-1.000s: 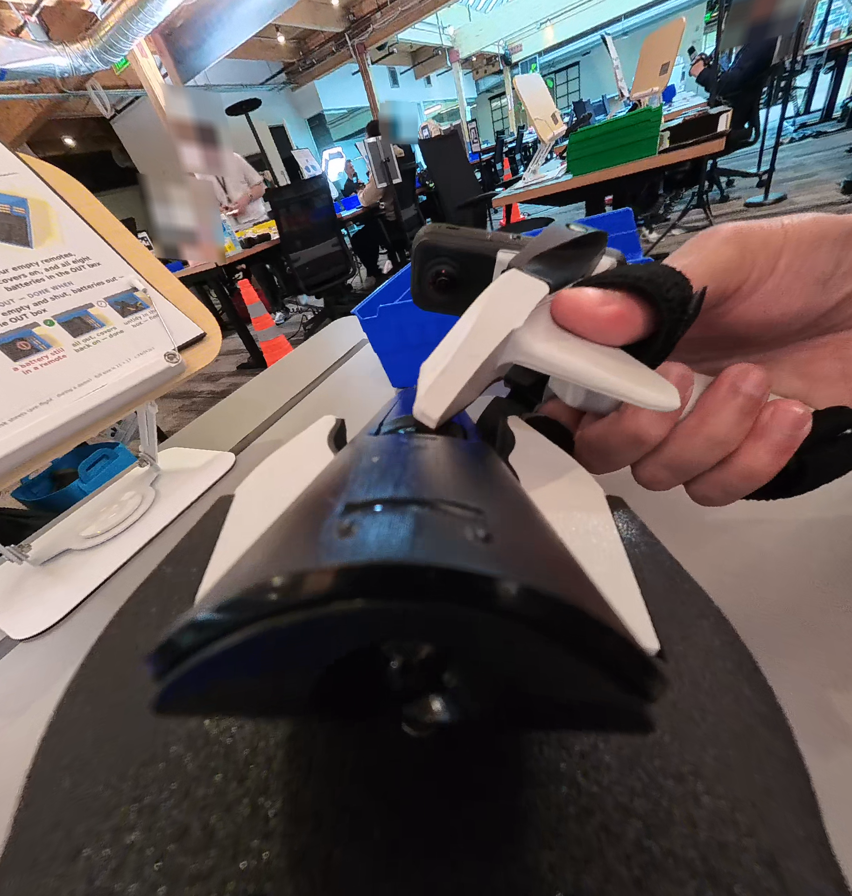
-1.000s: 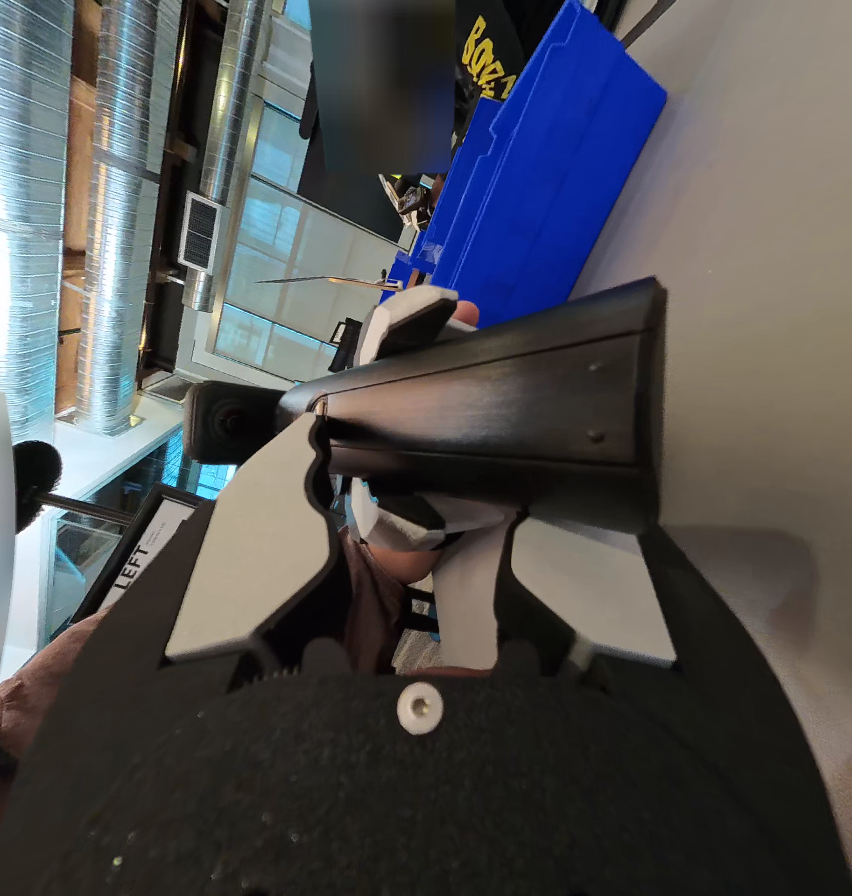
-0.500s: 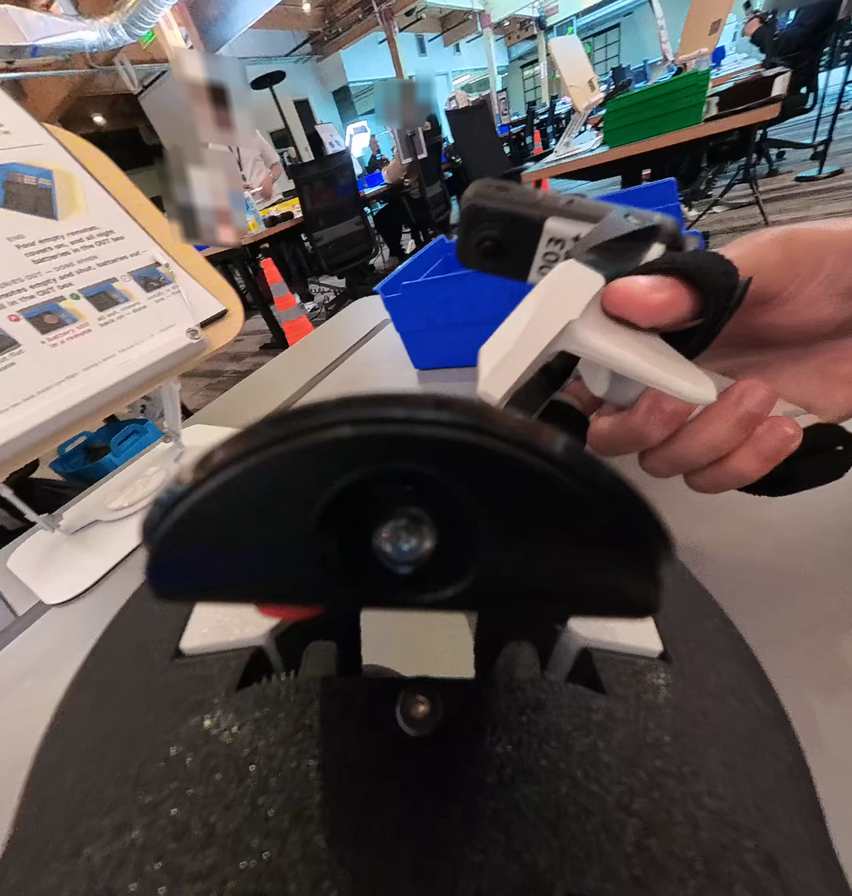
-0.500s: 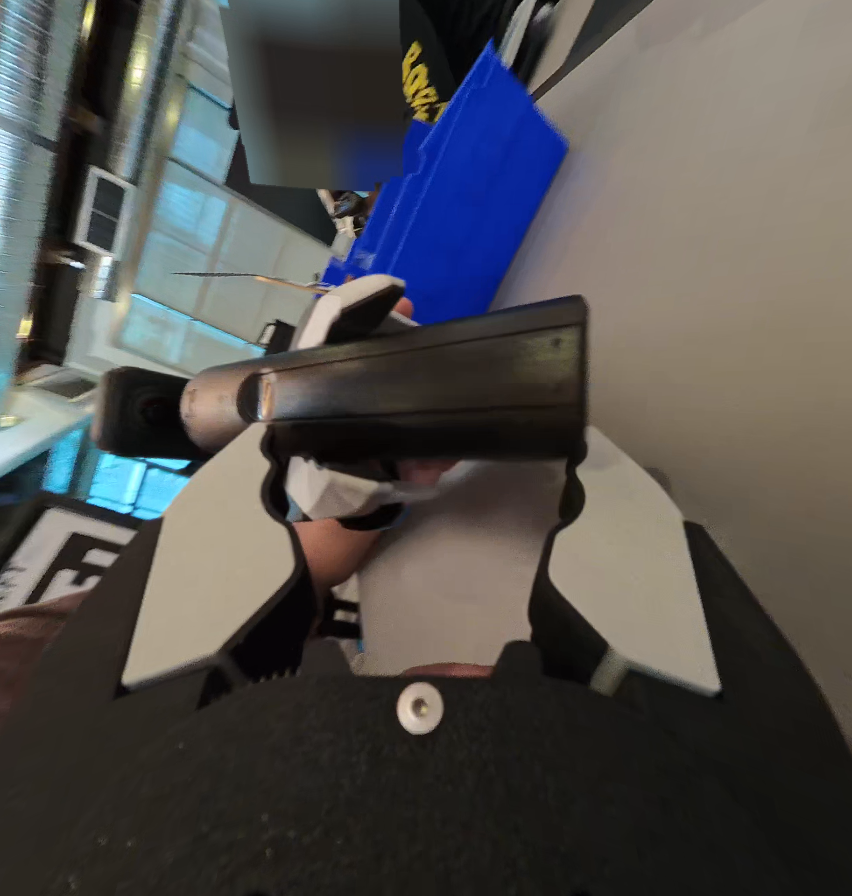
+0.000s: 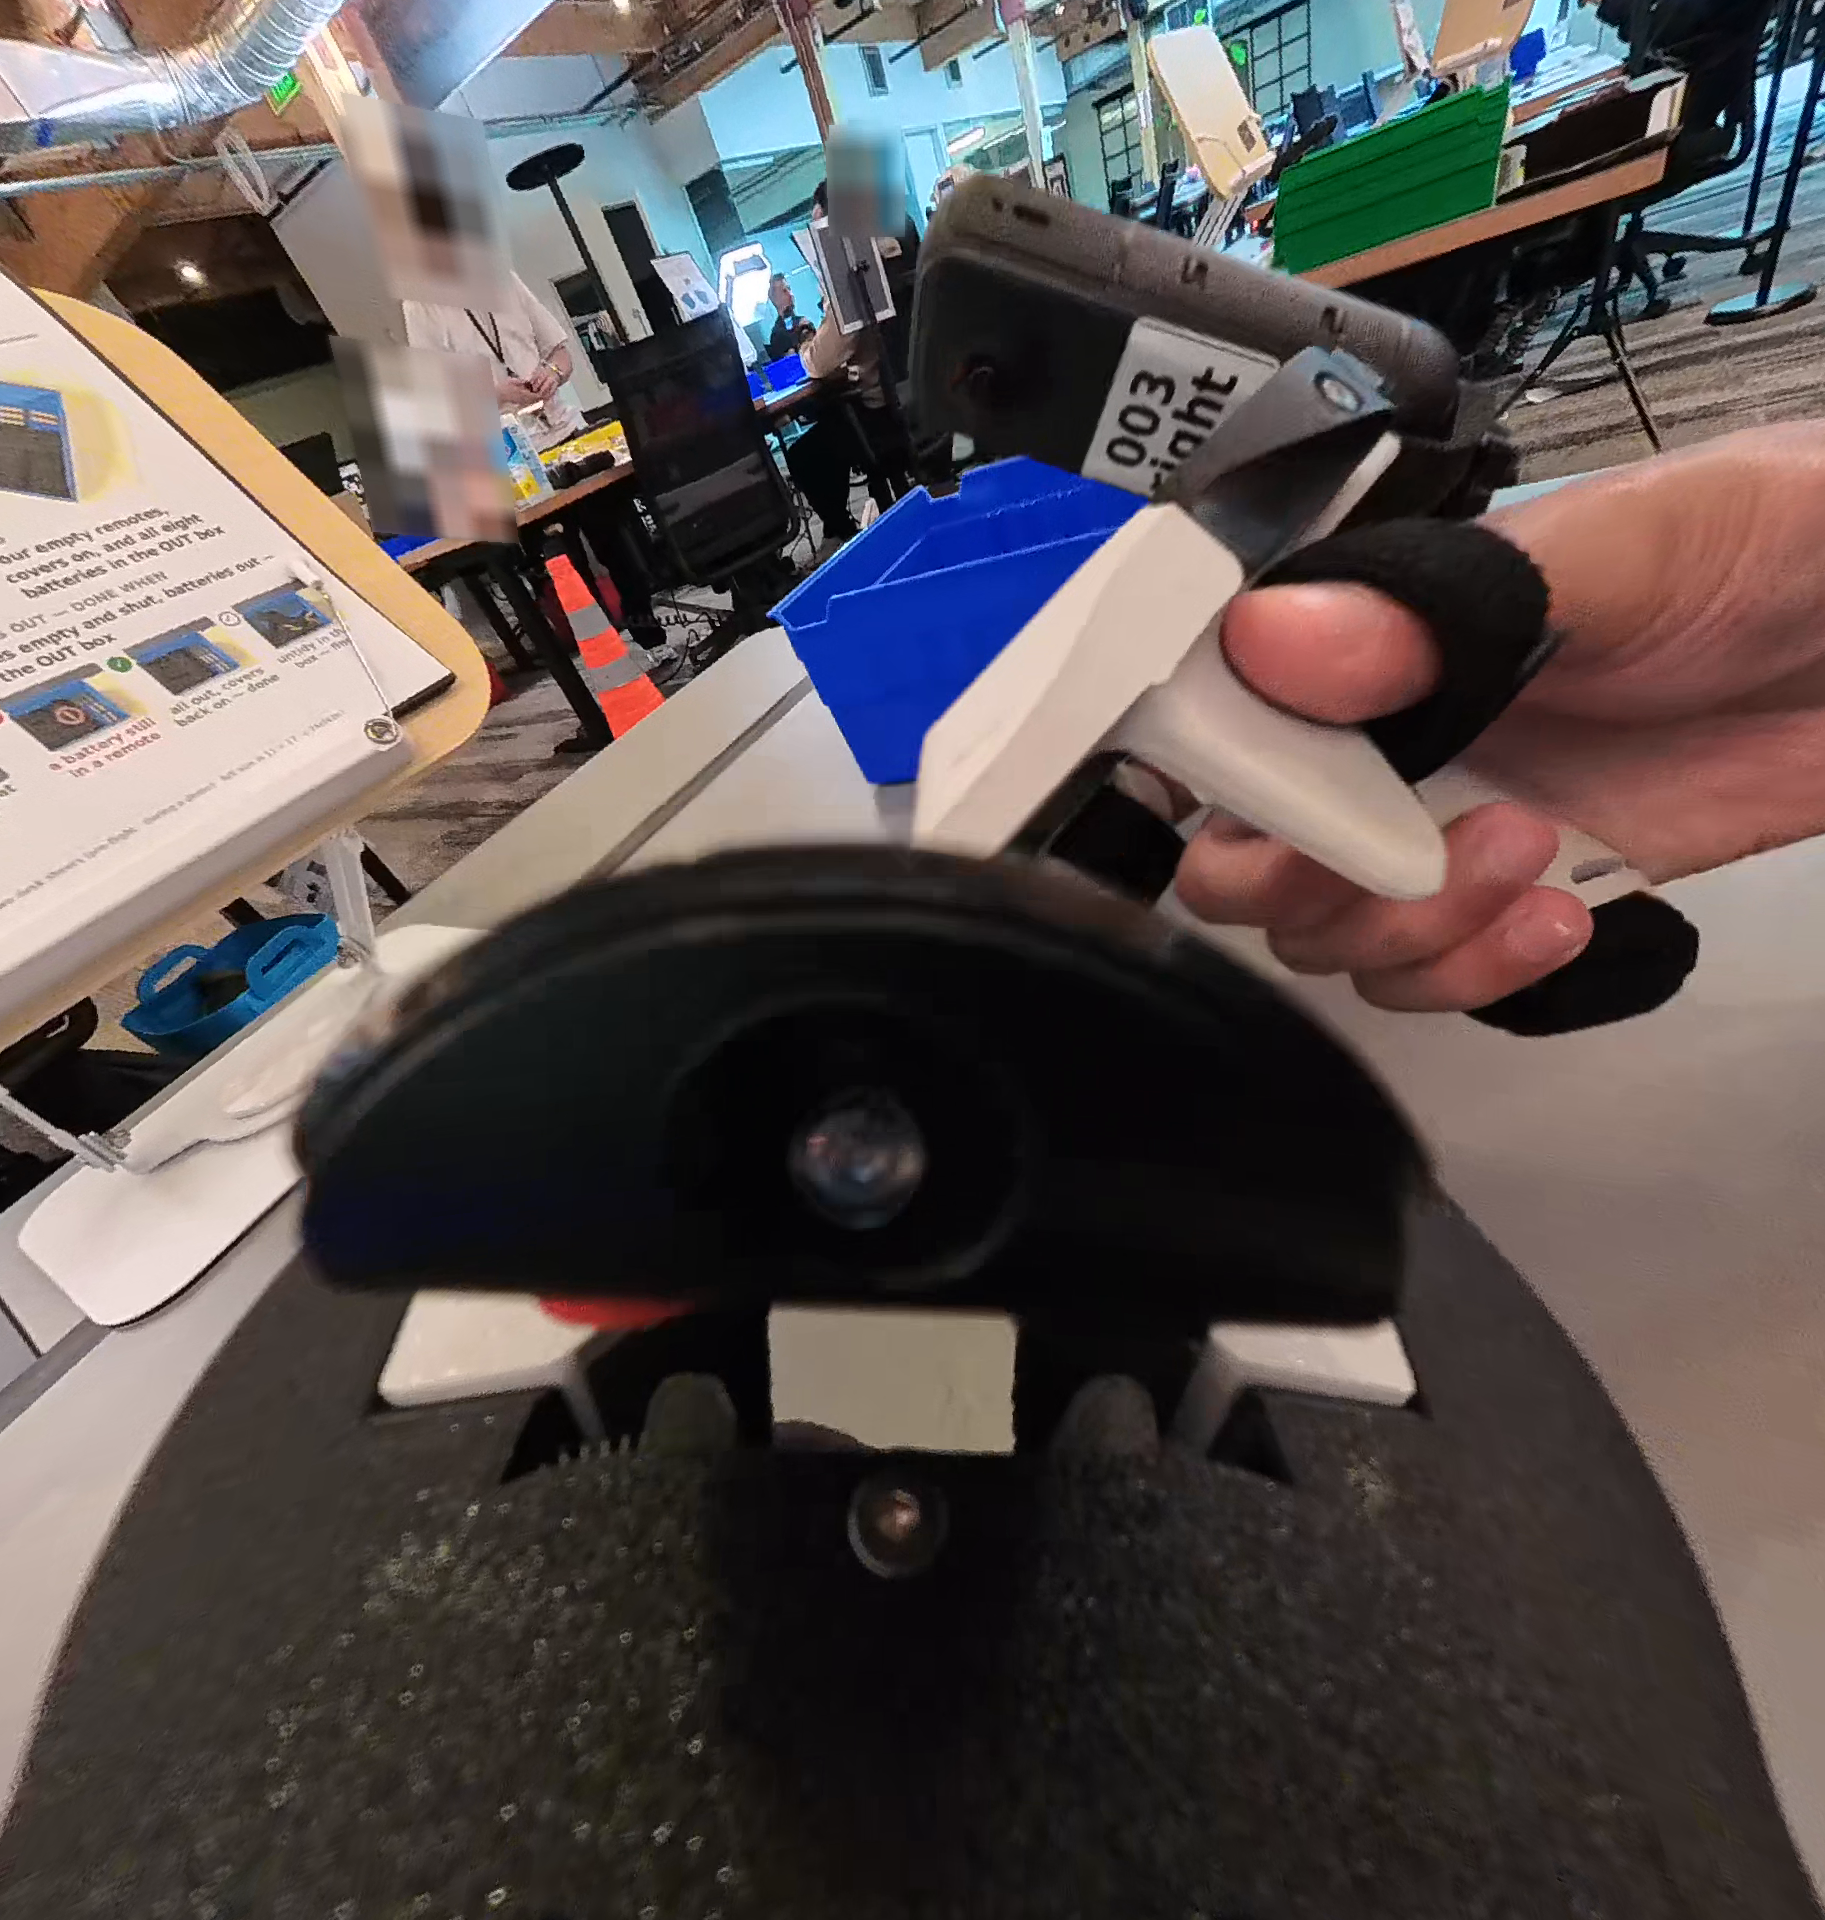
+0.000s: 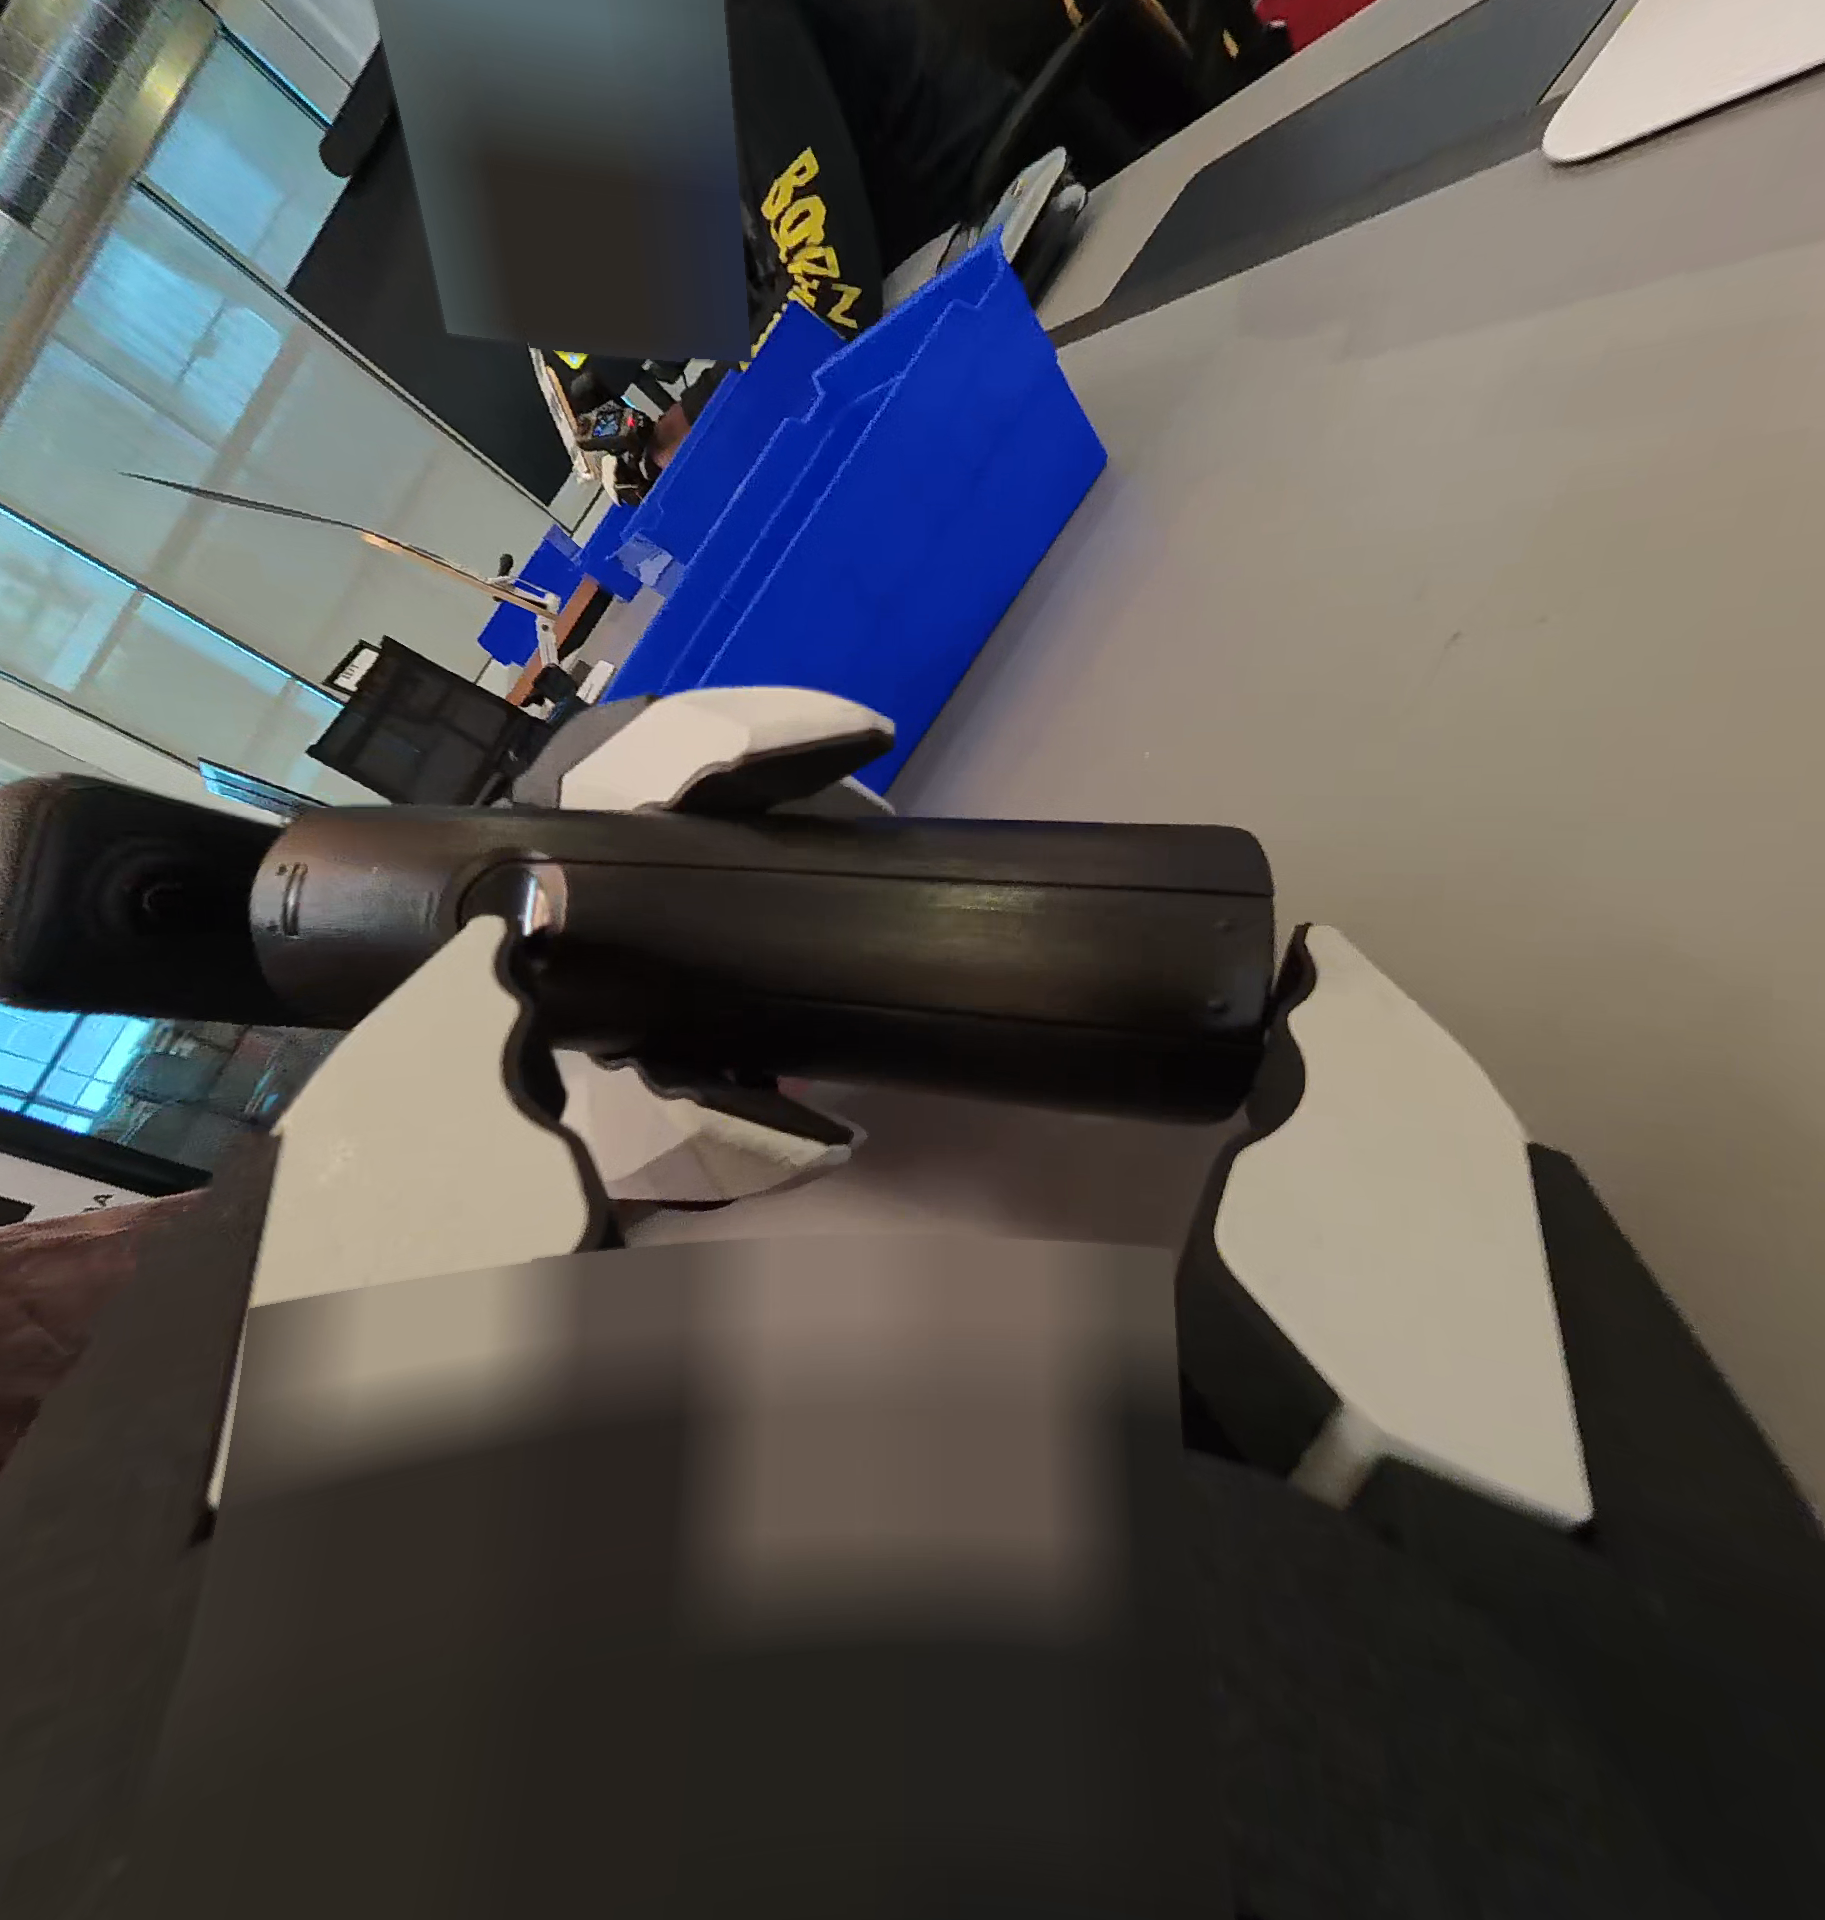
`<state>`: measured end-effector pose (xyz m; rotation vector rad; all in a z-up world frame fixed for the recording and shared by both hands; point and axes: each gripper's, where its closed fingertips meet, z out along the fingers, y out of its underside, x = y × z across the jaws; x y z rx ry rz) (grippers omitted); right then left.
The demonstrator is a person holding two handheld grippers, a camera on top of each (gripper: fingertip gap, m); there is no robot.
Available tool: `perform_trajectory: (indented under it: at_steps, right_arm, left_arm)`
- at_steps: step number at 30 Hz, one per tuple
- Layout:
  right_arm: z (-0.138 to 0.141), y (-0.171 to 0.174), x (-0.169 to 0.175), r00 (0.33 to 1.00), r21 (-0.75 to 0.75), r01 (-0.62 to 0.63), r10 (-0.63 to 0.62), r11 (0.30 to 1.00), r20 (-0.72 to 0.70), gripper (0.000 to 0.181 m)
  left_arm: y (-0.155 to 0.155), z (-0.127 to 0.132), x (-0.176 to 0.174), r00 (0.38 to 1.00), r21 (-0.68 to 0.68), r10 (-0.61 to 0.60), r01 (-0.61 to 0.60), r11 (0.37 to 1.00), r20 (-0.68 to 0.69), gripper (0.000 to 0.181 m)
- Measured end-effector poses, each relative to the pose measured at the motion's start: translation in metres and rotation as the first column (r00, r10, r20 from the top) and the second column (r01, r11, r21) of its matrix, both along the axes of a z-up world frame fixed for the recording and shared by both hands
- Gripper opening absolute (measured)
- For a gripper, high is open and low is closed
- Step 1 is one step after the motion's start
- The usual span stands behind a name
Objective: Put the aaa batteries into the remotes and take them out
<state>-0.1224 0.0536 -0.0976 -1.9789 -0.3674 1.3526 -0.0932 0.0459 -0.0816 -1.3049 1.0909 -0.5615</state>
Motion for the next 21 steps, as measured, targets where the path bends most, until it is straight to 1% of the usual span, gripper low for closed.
perform_trajectory:
  at_steps: [1,3,5,7,8,11,15,16,17,18,19,20,21]
  right_arm:
    - [0.001,0.001,0.002,1.000,-0.003,0.010,-0.010,1.000,0.000,0.124]
    - [0.002,0.001,0.002,1.000,0.002,0.011,-0.011,1.000,-0.003,0.123]
    - [0.000,0.002,0.004,0.999,0.014,0.018,-0.018,1.000,0.050,0.123]
    - [0.002,0.004,0.006,0.995,0.045,0.044,-0.048,0.998,0.087,0.123]
    - [0.003,0.004,0.006,0.993,0.049,0.039,-0.044,0.998,0.106,0.123]
    - [0.005,0.002,0.006,0.992,0.059,0.040,-0.047,0.997,0.117,0.122]
    - [0.003,0.003,0.006,0.993,0.030,0.045,-0.048,0.999,0.106,0.122]
    - [0.004,0.003,0.008,0.994,0.025,0.048,-0.050,0.999,0.100,0.118]
    - [0.015,0.009,0.021,0.995,0.030,0.094,-0.094,0.995,0.028,0.073]
    - [0.027,0.010,0.030,0.995,0.019,0.070,-0.069,0.997,-0.068,0.042]
    - [0.027,0.010,0.033,0.997,0.021,0.052,-0.051,0.998,-0.053,0.043]
    - [0.025,0.009,0.029,0.999,0.072,0.042,-0.042,0.997,-0.004,0.057]
    - [0.023,0.004,0.025,0.999,0.075,0.012,-0.015,0.997,0.040,0.076]
  left_arm:
    - [0.000,0.000,0.000,1.000,-0.001,-0.001,0.001,1.000,0.003,0.094]
    - [0.000,0.001,0.000,1.000,0.002,0.006,-0.006,1.000,0.009,0.092]
    - [0.002,-0.003,0.000,1.000,-0.016,0.017,-0.017,1.000,0.007,0.059]
    - [0.002,-0.001,0.000,0.999,-0.039,0.020,-0.018,0.999,0.045,0.059]
    - [0.002,0.001,0.000,0.999,-0.025,0.017,-0.016,1.000,0.047,0.059]
    - [0.001,0.002,0.000,0.999,-0.015,0.013,-0.012,1.000,0.044,0.060]
    - [0.002,-0.001,-0.001,0.999,-0.023,0.010,-0.010,1.000,0.037,0.060]
    - [0.002,0.001,-0.003,0.999,-0.017,0.007,-0.007,1.000,0.044,0.061]
    - [-0.003,0.012,-0.006,0.992,0.003,-0.031,0.031,1.000,0.119,0.060]
    - [-0.006,0.018,-0.007,0.990,0.006,-0.048,0.048,0.999,0.136,0.061]
    - [-0.005,0.019,-0.004,0.994,0.023,-0.027,0.025,0.999,0.104,0.061]
    - [-0.006,0.018,-0.001,0.996,0.048,-0.009,0.005,0.999,0.084,0.088]
    - [-0.008,0.018,0.001,0.996,0.045,-0.018,0.014,0.999,0.088,0.114]
